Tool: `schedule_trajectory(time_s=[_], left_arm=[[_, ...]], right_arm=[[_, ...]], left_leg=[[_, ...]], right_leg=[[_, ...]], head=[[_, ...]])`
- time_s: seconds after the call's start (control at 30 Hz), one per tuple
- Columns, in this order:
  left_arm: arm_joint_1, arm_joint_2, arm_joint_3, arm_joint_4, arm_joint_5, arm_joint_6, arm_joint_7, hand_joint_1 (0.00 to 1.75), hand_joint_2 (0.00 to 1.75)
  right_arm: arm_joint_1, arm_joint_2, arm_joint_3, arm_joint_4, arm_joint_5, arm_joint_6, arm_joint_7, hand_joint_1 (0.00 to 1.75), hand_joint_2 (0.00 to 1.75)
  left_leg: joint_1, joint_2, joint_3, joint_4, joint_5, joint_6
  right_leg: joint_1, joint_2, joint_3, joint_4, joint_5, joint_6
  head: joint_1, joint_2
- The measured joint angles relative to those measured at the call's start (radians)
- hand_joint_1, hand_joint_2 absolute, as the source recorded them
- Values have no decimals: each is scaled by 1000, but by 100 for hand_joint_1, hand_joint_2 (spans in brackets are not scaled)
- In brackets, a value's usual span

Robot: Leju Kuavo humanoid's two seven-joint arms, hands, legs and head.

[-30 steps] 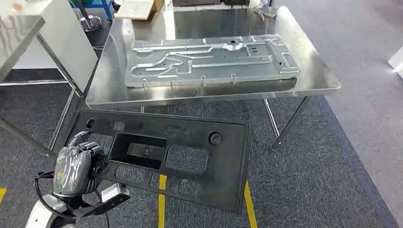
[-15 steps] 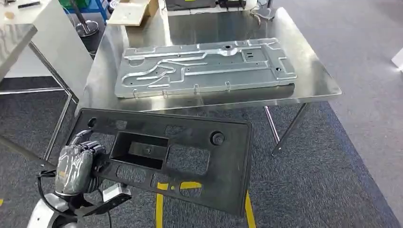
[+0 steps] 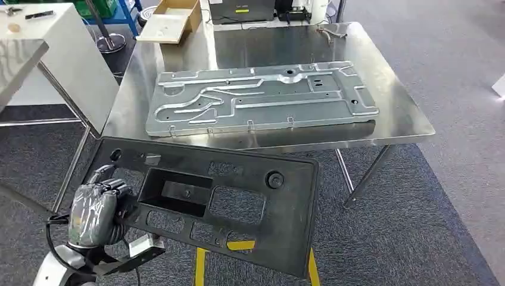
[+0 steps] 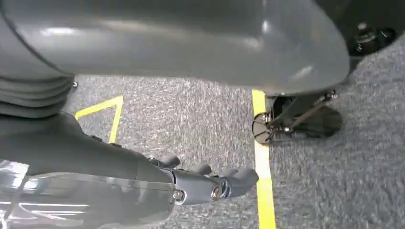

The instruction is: Take the parts from the cabinet and place them on the table.

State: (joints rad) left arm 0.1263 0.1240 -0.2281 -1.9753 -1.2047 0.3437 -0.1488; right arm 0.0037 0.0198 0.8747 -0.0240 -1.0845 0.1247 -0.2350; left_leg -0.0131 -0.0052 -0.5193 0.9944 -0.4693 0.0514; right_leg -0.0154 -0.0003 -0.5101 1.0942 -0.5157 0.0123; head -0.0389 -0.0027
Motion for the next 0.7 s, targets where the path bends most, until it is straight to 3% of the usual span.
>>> schedule_trajectory(time_s=[0.07, 0.1, 0.13, 0.17, 0.2, 0.27, 0.3, 0.33, 0.37, 0.4, 0.47, 0.5, 0.53, 0.63, 0.67, 0.7], left_arm=[[-2, 0, -11, -5, -8, 0, -5, 175, 175], [-1, 0, -17, -7, -10, 0, -5, 175, 175], [-1, 0, -24, -8, -11, 0, -6, 175, 175], [3, 0, -29, -8, -13, 0, -6, 175, 175], [5, 0, -32, -8, -14, 0, -6, 175, 175], [5, 1, -39, -8, -22, 0, -5, 175, 175], [4, 2, -46, -10, -31, 0, 2, 175, 175], [0, 2, -50, -10, -37, 2, 9, 175, 175], [-3, 3, -51, -10, -49, 5, 14, 175, 175], [-8, 3, -53, -11, -63, 6, 19, 175, 175], [-14, 6, -61, -11, -87, 18, 30, 175, 175], [-16, 8, -65, -11, -95, 21, 35, 175, 175], [-23, 10, -67, -11, -99, 25, 38, 175, 175], [-26, 15, -73, -10, -105, 30, 46, 175, 175], [-26, 16, -75, -10, -106, 31, 47, 175, 175], [-26, 16, -76, -8, -108, 31, 47, 175, 175]], right_arm=[[-5, 2, 1, 0, -1, 0, 0, 0, 0], [-5, 6, 2, 0, -1, 0, 0, 0, 0], [-5, 10, 2, 0, -1, 0, 0, 0, 0], [-4, 12, 3, 0, -1, -2, 0, 0, 0], [-2, 14, 3, 0, -1, -3, 0, 0, 0], [2, 16, 5, 0, -1, -3, 0, 0, 0], [7, 16, 8, 0, -1, -3, 0, 0, 0], [5, 16, 10, 0, -2, -3, -1, 0, 0], [2, 16, 11, 0, -3, -3, -1, 0, 0], [3, 16, 13, 0, -3, -3, -2, 0, 0], [5, 16, 18, 0, -5, -3, -2, 0, 0], [5, 14, 19, 0, -7, -3, -2, 0, 0], [5, 11, 20, 0, -8, -3, -2, 0, 0], [5, 2, 26, 0, -12, -3, -3, 0, 0], [5, 2, 28, 0, -13, -3, -3, 0, 0], [6, 2, 30, 0, -14, -3, -3, 0, 0]], left_leg=[[1, 3, 7, 0, -4, 4], [1, 3, 9, 0, -9, 2], [1, 3, 10, 1, -12, 1], [2, 1, 14, 1, -16, -2], [5, -1, 21, 2, -22, -6], [11, -2, 44, 6, -37, -21], [12, 0, 44, 7, -47, -30], [9, -1, 48, 17, -52, -37], [8, -1, 40, 12, -56, -45], [8, 0, 47, 14, -60, -51], [9, -1, 53, 26, -64, -60], [13, 2, 43, 59, -63, -66], [14, 3, 9, 114, -66, -69], [16, 2, -131, 294, -140, -78], [16, 2, -160, 310, -152, -76], [16, 2, -170, 290, -141, -71]], right_leg=[[-3, 0, -61, 101, -71, 9], [-4, 0, -107, 169, -111, 14], [-5, 0, -138, 210, -129, 13], [-7, 0, -156, 219, -121, 14], [-11, 0, -151, 184, -82, 19], [-18, 0, -97, 26, 38, 34], [-20, 1, -75, -30, 62, 34], [-11, -1, -88, -47, 17, 23], [-10, -3, -86, -38, 17, 6], [-10, -2, -84, -41, 39, -3], [-13, 1, -68, -44, 30, -18], [-12, 0, -60, -48, 26, -23], [-12, -1, -53, -50, 21, -29], [-7, 1, -35, -53, 2, -35], [-5, 3, -25, -53, -7, -36], [-3, 4, -12, -53, -16, -35]], head=[[0, 0], [0, 0], [0, 0], [0, 0], [0, 0], [0, 0], [0, 0], [0, 0], [-1, 0], [0, 0], [0, 0], [0, 0], [0, 0], [0, 0], [0, 0], [0, 0]])
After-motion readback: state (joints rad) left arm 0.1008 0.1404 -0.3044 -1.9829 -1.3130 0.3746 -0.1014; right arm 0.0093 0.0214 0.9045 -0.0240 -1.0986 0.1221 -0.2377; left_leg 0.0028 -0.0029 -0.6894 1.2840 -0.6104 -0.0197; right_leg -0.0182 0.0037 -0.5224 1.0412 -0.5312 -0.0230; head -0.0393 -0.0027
